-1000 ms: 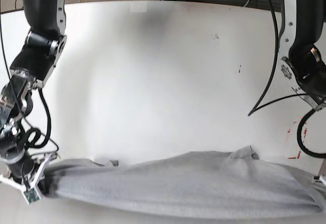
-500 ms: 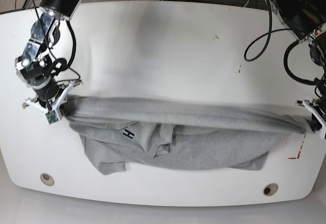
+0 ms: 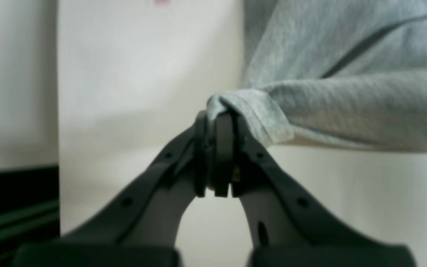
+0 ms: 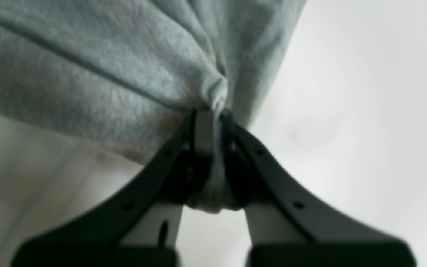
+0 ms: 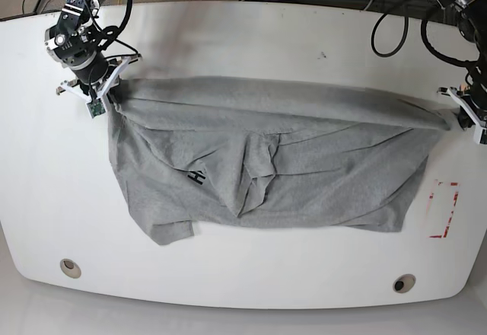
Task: Fold the T-shirt properly
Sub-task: 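Swing the shirt forward and lay it flat on the table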
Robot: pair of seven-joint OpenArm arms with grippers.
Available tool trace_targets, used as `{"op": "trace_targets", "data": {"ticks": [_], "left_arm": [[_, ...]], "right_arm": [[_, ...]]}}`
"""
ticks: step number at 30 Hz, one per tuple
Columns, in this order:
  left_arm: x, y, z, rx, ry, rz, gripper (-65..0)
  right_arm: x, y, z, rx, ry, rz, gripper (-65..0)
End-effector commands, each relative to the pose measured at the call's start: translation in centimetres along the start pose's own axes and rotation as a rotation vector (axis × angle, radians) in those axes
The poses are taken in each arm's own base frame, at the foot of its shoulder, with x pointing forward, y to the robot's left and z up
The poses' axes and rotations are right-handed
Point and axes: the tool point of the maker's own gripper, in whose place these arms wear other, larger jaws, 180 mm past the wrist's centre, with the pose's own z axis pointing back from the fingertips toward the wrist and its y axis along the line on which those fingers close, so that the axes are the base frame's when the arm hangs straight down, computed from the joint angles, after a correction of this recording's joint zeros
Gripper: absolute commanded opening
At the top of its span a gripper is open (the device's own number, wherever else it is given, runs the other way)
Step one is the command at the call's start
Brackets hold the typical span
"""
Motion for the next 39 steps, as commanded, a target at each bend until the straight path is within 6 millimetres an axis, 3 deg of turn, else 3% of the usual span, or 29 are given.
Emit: {"op": "trace_targets", "data": {"ticks": [1,15,27,30,33,35,39], "left_arm": [[0.5,1.1,0.8,0.028,-0.026,-0.012,-65.0],[-4.1,0.9,1.7,0.018,0.091,-0.051,-65.0],[-7.4,1.5,3.3,0.025,0.145,-0.069,-65.0],[-7.7,2.0,3.6,0.038,0.15,-0.062,-65.0],[-8.6,2.1,3.9,0.041,0.174,-0.062,-65.0],[-9.4,1.9,4.3,0.035,0.196,-0.069,-60.1],[-9.7,1.8,4.4,0.033,0.203,-0.075,-46.5]], "right_arm": [[0.3,-0.4,0.7,-0.015,-0.021,0.009,-65.0],[-4.1,1.6,1.5,0.025,0.077,-0.014,-65.0],[-6.6,2.7,2.3,0.051,0.136,-0.018,-63.9],[-7.1,2.9,2.5,0.056,0.15,-0.018,-58.2],[-7.4,3.1,2.8,0.058,0.158,-0.016,-48.2],[-7.4,3.2,3.1,0.057,0.155,-0.012,-39.3],[-6.3,4.0,3.4,0.052,0.121,-0.027,-29.0]]}}
